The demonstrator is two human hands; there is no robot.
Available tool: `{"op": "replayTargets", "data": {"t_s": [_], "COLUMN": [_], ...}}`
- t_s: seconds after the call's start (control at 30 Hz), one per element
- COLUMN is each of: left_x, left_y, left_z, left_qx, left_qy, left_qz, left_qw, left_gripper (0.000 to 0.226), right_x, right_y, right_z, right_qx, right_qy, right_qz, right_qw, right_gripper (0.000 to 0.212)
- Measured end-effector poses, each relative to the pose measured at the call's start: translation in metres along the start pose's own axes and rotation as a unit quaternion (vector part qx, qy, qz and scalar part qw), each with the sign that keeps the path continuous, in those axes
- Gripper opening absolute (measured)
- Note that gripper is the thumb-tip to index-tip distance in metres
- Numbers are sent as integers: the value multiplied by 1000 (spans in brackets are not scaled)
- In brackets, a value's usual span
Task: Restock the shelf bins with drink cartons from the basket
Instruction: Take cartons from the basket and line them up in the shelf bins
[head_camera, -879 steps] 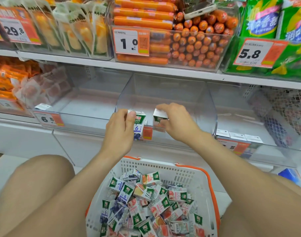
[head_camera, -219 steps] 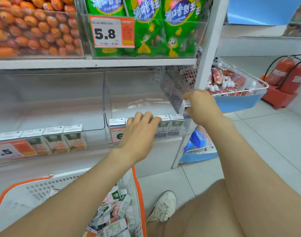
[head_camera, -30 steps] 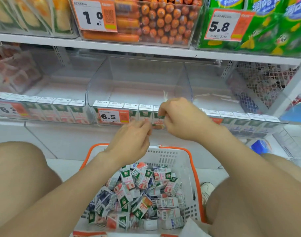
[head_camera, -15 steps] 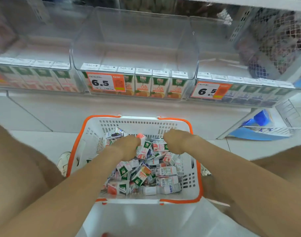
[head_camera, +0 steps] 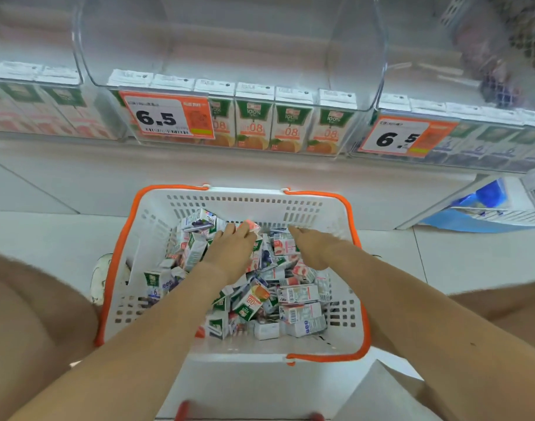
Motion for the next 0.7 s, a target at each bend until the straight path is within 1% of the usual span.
{"op": "replayTargets", "data": {"t_s": [0.07,0.13,0.17,0.27,0.37,0.4,0.47,0.5,0.6,0.7], "left_x": [5,8,9,14,14,13,11,10,14,27], "left_y": [-2,-5,-7,-10,-11,-11,-12,-12,-15,-22], "left_z": [-4,-7,-7,-4,-1,1,4,6,3,-23], "left_qx": [-14,-17,-15,-15,-6,4,26,35,43,13], "left_qy": [-66,-138,-159,-198,-234,-244,-259,-259,-268,-337], "left_qz": [-14,-24,-33,-67,-79,-80,-81,-82,-93,-92], "left_qw": [998,990,987,978,969,966,962,962,958,937], "left_gripper": [49,50,49,41,39,43,60,62,41,26], "right_x": [5,13,17,23,23,22,19,19,20,31], "right_y": [4,-2,-6,-11,-15,-16,-21,-25,-40,-60], "right_z": [4,3,3,8,0,-5,-17,-24,-45,-69], "right_qx": [-44,-78,-80,-85,-104,-111,-126,-135,-157,-190], "right_qy": [-38,-67,-69,-40,34,61,112,138,192,213], "right_qz": [-1,-3,-2,-7,-27,-37,-50,-55,-62,-91], "right_qw": [998,995,994,996,994,991,984,980,967,954], "right_gripper": [82,62,57,51,29,30,37,39,42,46]}}
Point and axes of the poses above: each hand's wrist, its own y-axis towards the middle knuckle, its own z-axis out of the palm, x = y × z, the point moved 5 cm from there along y, towards the middle knuckle, and after that the axes turned 6 degrees about y, right-handed, at the moved point
